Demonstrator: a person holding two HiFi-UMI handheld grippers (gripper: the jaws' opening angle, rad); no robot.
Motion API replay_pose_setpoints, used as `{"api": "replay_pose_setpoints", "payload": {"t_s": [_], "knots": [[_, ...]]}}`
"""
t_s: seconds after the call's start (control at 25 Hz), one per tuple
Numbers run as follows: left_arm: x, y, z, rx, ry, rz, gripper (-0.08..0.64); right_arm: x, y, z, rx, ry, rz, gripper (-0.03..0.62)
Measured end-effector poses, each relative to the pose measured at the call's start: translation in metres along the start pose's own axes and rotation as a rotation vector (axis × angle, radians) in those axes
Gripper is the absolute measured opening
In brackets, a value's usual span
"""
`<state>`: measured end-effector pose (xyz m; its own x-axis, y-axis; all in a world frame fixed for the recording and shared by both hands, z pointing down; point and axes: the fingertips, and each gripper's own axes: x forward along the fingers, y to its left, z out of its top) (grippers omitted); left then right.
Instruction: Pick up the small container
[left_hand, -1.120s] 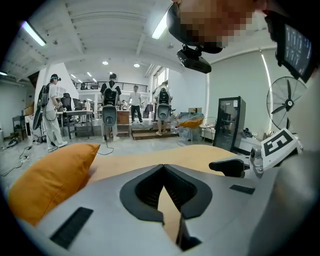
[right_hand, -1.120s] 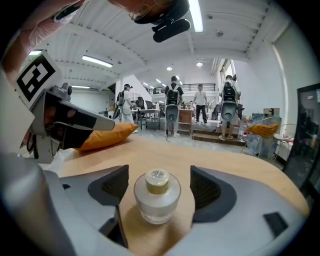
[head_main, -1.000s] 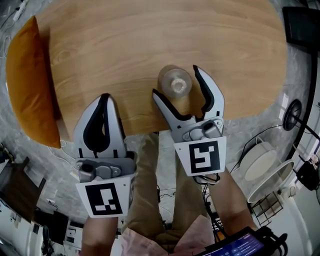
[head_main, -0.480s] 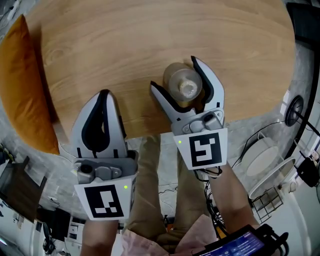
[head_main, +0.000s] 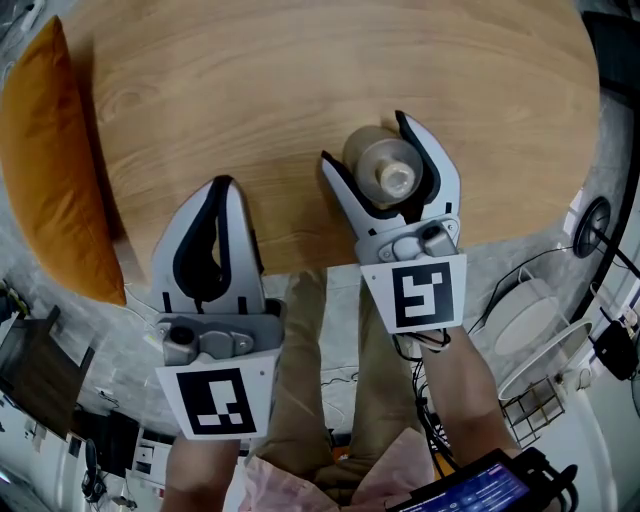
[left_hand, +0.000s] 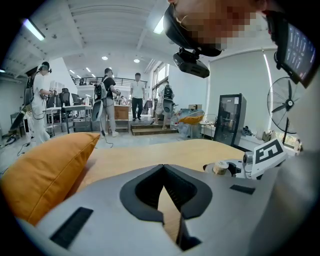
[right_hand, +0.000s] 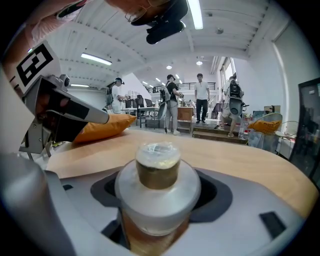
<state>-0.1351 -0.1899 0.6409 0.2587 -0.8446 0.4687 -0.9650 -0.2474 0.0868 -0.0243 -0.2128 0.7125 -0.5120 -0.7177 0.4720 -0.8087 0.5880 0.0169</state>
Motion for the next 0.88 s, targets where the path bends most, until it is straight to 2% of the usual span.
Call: {"api": "replay_pose_setpoints", "payload": {"t_s": [0.4,0.88], "knots": [[-0.008,0.002,0.020,-0.005,-0.036,0.008,0.012,-0.010,0.001,0.025,0.013,-0.025,0.004,0.505],[-0.032,0.004,0.070,0.000,-0.108,0.053,0.012,-0.042,0.002,0.096,-0.009,-0.095,0.008,0.505]]}}
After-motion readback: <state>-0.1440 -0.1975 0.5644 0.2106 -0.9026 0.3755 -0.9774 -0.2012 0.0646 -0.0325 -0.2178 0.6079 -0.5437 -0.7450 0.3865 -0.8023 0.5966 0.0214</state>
